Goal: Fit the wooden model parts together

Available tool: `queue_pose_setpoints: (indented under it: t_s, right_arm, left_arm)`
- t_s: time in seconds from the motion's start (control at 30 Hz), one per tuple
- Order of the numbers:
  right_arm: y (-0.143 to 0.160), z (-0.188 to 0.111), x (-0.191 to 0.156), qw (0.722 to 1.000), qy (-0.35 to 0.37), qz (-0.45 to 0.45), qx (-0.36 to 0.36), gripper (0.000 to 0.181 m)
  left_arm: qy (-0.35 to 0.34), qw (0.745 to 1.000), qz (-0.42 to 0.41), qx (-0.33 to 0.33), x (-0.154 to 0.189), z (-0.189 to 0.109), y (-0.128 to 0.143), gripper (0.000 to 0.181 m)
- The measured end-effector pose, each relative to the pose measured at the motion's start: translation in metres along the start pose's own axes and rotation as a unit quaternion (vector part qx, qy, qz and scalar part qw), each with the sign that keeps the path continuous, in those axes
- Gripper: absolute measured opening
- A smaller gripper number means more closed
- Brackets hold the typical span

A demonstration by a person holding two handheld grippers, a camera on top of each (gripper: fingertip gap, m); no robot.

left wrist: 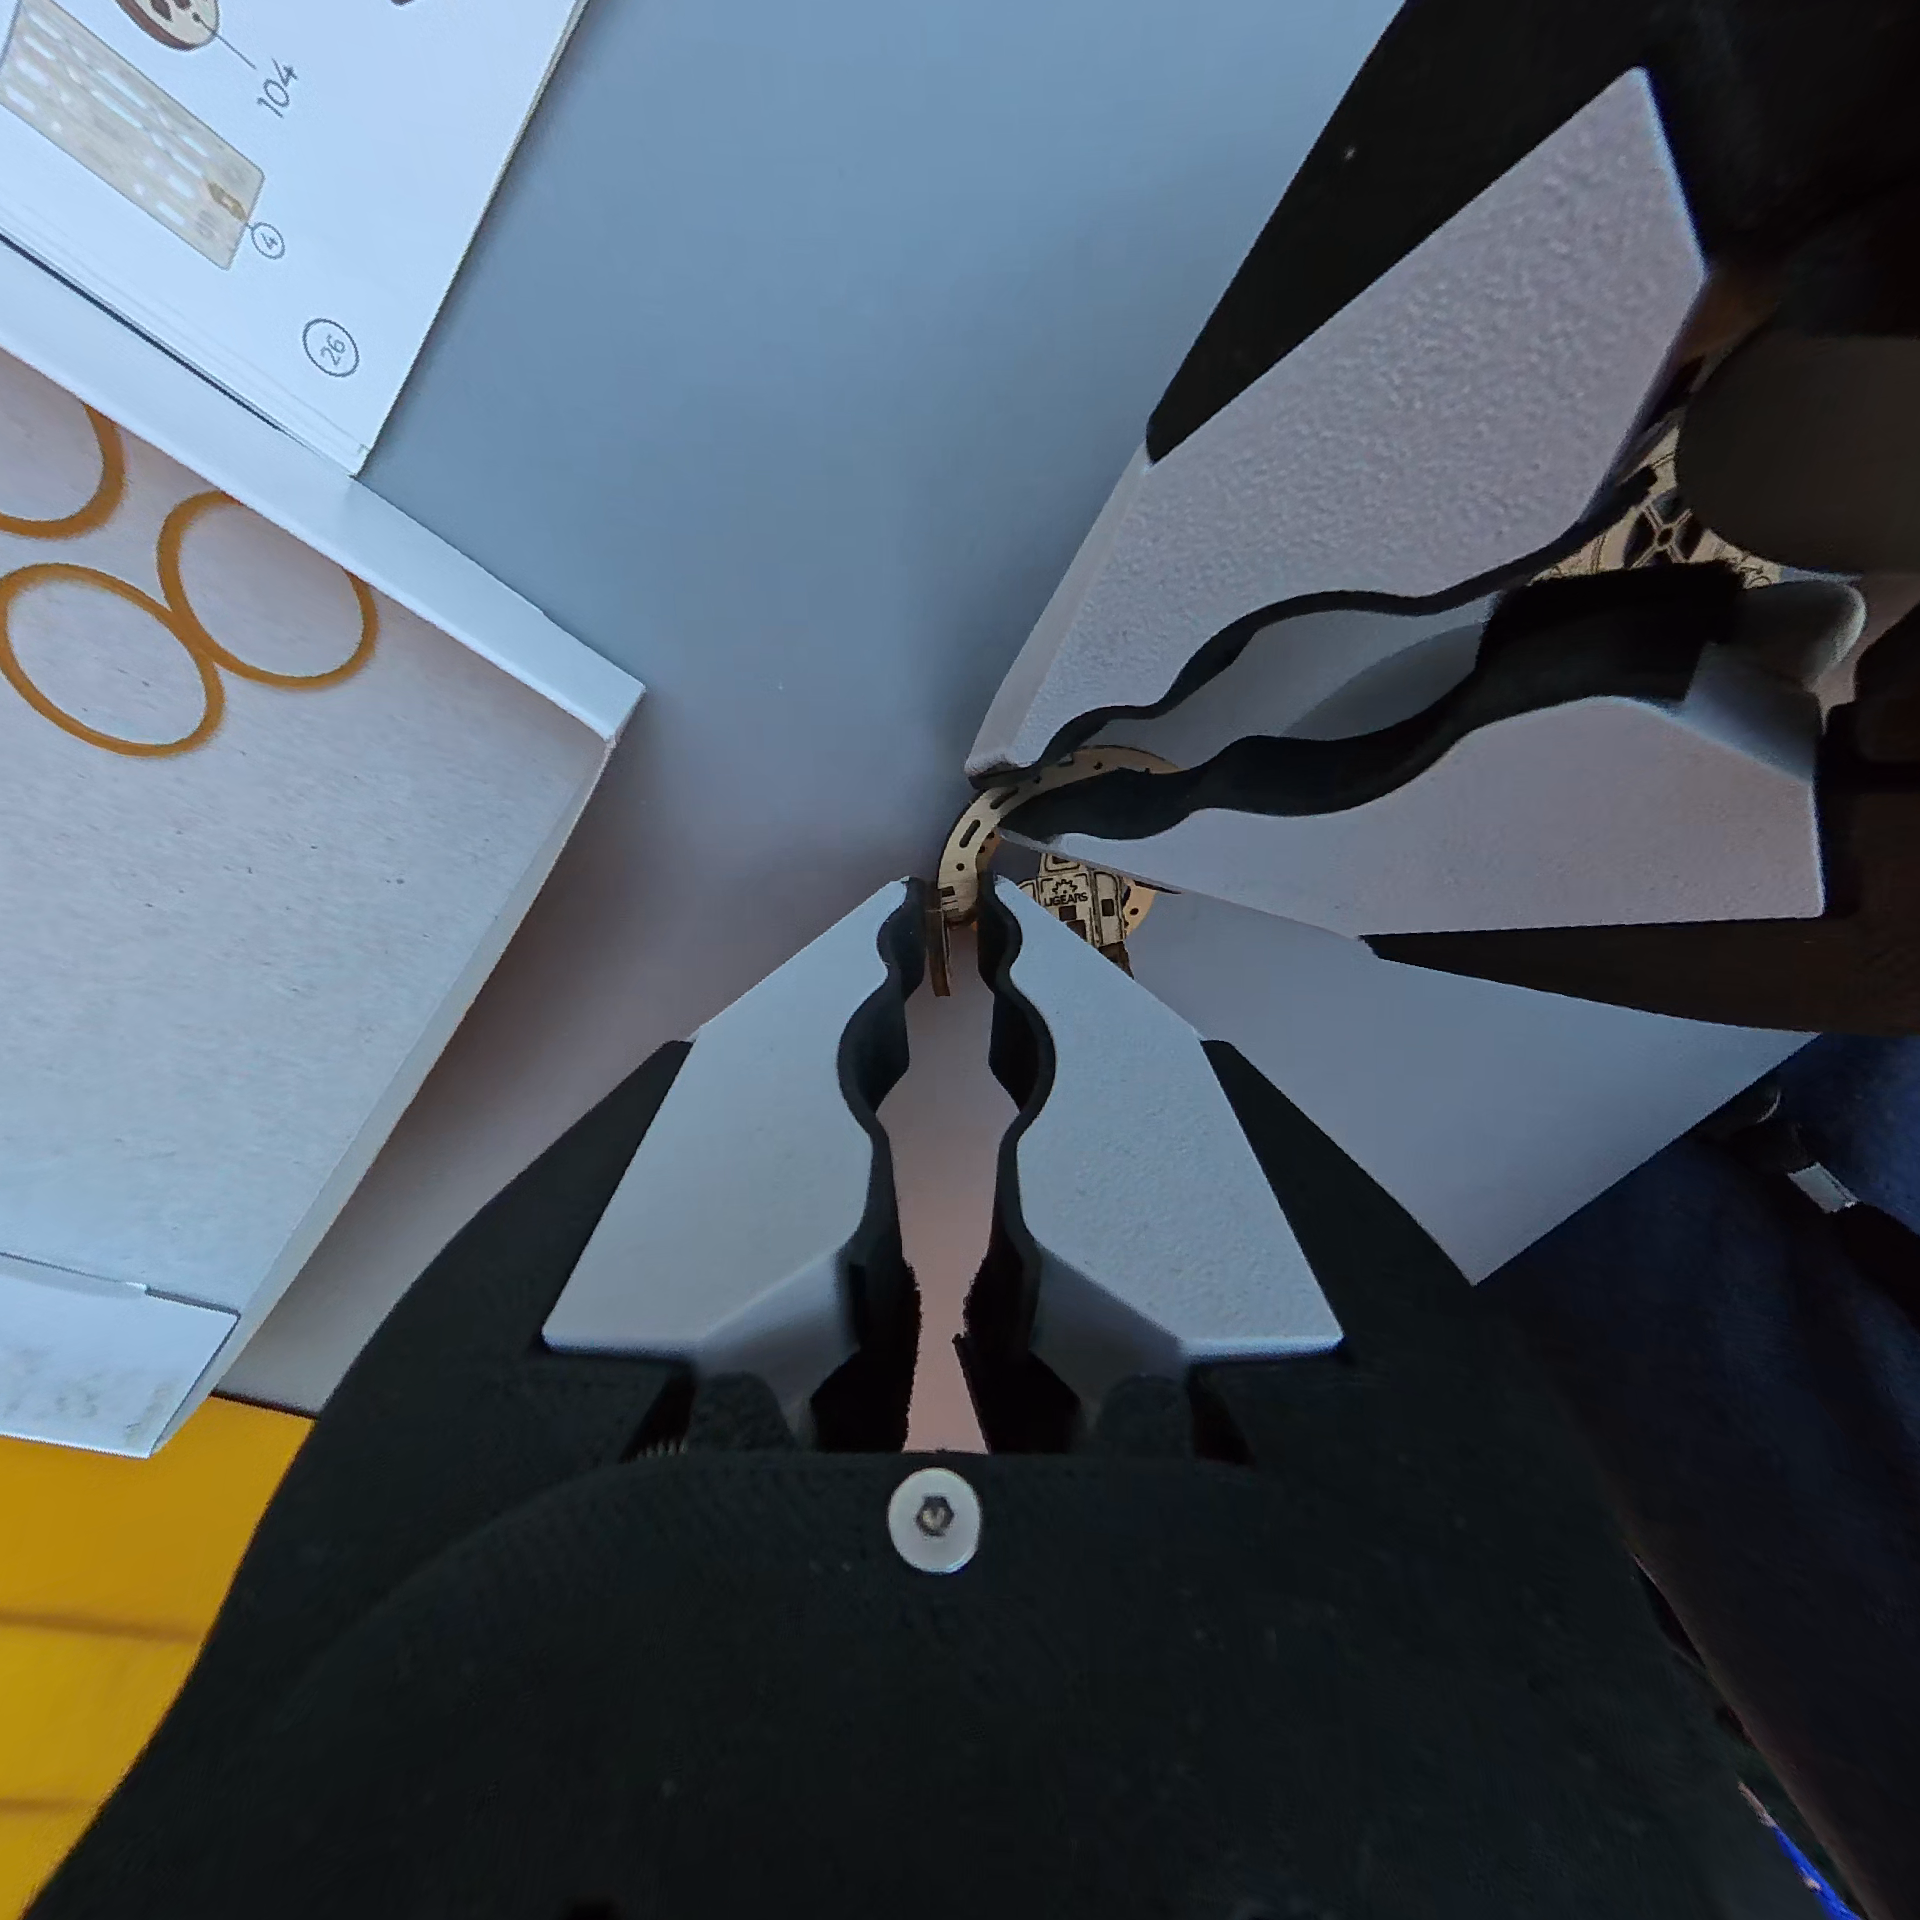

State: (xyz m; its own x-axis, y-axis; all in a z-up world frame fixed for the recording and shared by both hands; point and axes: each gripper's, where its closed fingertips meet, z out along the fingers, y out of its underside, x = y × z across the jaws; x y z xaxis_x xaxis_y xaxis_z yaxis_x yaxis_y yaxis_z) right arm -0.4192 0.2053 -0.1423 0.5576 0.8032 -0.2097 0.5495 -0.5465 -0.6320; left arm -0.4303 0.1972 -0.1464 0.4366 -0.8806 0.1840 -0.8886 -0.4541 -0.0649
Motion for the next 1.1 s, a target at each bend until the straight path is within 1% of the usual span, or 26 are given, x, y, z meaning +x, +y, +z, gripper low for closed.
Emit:
queue_pose_setpoints:
  t_s: [0.03,0.27,0.33,0.53,0.83,0.93,1.0,1.1]
  right_arm:
    - [0.0003,0.0001,-0.0004,1.000,0.000,0.000,-0.001,0.004]
    - [0.0002,-0.0006,0.0004,1.000,0.009,0.001,0.001,0.005]
    - [-0.0005,-0.0020,0.0032,1.000,0.017,-0.001,0.005,0.005]
    - [-0.0024,-0.0047,0.0051,1.000,0.007,0.012,0.018,0.005]
    - [-0.0013,-0.0024,0.0040,1.000,0.003,0.009,0.017,0.005]
    - [-0.0023,-0.0042,0.0057,1.000,0.009,0.005,0.019,0.005]
    - [-0.0025,-0.0048,0.0064,1.000,0.008,0.006,0.020,0.005]
    - [-0.0018,-0.0047,0.0071,1.000,0.003,0.010,0.020,0.005]
  left_arm:
    - [0.000,1.000,-0.001,-0.001,0.0003,0.0002,0.0003,0.008]
    - [-0.005,1.000,0.002,-0.005,0.0000,0.0000,-0.0006,0.007]
    - [-0.004,1.000,-0.004,0.006,-0.0011,-0.0006,-0.0038,0.008]
    - [0.013,1.000,-0.011,0.023,-0.0014,-0.0036,-0.0075,0.008]
    - [0.013,1.000,-0.001,0.015,-0.0015,0.0003,-0.0052,0.008]
    - [0.013,1.000,0.001,0.009,-0.0034,0.0008,-0.0036,0.012]
    - [0.020,1.000,0.001,0.012,-0.0022,0.0009,-0.0045,0.009]
    - [0.018,1.000,0.004,0.017,-0.0024,0.0012,-0.0057,0.009]
